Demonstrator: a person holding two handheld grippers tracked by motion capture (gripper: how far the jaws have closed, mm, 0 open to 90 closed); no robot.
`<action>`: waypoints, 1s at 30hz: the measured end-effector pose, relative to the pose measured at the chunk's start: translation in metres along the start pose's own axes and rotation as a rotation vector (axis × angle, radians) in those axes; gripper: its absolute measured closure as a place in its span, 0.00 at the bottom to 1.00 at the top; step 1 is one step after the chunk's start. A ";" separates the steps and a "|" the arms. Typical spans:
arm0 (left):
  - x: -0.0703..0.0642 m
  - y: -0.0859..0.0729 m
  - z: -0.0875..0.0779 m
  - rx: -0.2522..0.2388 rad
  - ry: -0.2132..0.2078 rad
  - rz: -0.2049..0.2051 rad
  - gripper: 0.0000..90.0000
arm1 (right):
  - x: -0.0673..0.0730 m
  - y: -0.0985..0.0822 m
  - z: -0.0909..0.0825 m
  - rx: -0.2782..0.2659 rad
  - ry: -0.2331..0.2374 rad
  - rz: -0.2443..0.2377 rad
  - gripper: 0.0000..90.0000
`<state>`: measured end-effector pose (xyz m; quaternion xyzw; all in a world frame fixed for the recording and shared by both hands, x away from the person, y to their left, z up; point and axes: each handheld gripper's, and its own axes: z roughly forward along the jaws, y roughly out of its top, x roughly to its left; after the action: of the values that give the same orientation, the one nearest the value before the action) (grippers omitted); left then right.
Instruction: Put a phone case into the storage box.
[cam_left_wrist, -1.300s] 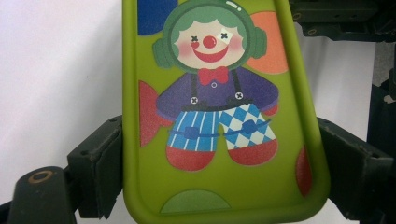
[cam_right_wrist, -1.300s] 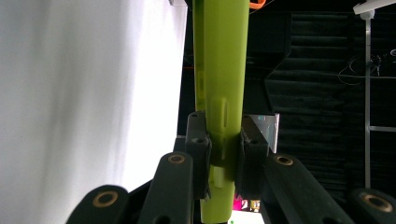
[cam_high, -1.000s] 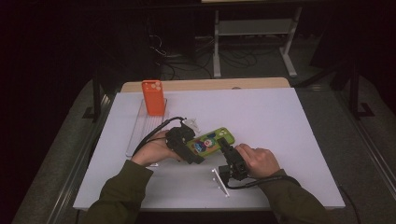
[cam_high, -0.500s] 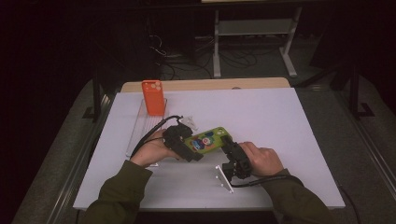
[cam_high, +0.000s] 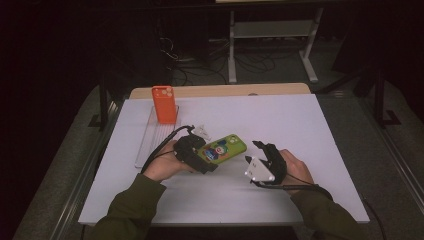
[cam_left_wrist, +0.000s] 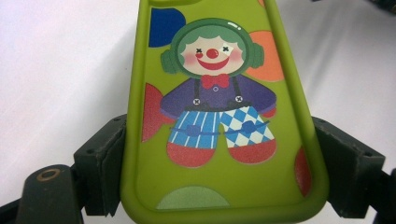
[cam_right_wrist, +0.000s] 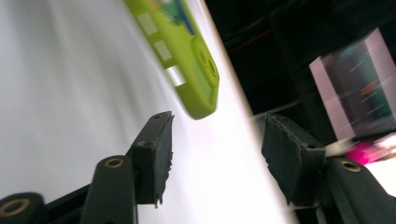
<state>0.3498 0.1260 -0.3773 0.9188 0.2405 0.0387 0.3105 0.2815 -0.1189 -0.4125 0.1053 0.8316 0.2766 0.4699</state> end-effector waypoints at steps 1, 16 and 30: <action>0.000 -0.001 0.001 0.007 -0.003 0.005 0.18 | -0.003 -0.001 0.001 -0.003 0.022 0.072 0.44; -0.003 -0.001 0.004 0.019 -0.012 0.041 0.18 | -0.051 -0.033 0.018 0.018 0.464 0.863 0.31; -0.008 -0.001 0.003 -0.022 -0.026 0.050 0.18 | -0.061 -0.051 0.038 0.037 0.728 1.028 0.28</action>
<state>0.3431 0.1210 -0.3795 0.9215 0.2128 0.0370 0.3228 0.3500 -0.1735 -0.4121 0.3989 0.7861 0.4707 -0.0381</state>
